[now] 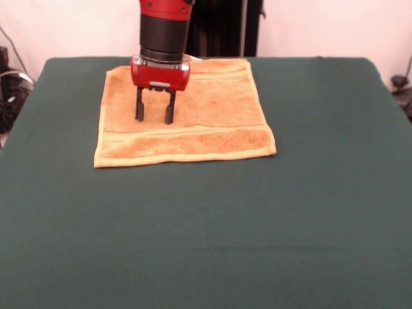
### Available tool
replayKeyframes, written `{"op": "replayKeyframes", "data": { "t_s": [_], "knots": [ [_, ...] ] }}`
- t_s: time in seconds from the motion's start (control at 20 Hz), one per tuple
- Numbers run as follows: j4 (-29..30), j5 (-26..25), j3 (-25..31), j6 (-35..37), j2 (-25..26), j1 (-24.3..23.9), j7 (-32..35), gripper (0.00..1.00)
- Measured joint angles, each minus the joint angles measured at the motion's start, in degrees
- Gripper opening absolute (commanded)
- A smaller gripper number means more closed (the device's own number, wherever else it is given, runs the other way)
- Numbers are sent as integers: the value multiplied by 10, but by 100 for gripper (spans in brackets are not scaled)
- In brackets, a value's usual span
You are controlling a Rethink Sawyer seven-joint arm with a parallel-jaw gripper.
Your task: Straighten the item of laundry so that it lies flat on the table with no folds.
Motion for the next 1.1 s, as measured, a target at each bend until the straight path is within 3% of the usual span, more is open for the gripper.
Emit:
{"op": "replayKeyframes", "data": {
  "t_s": [0.6,1.1],
  "knots": [
    [26,56,23,102,-17,5,0,100],
    [47,70,28,80,-13,5,0,100]
  ]
}}
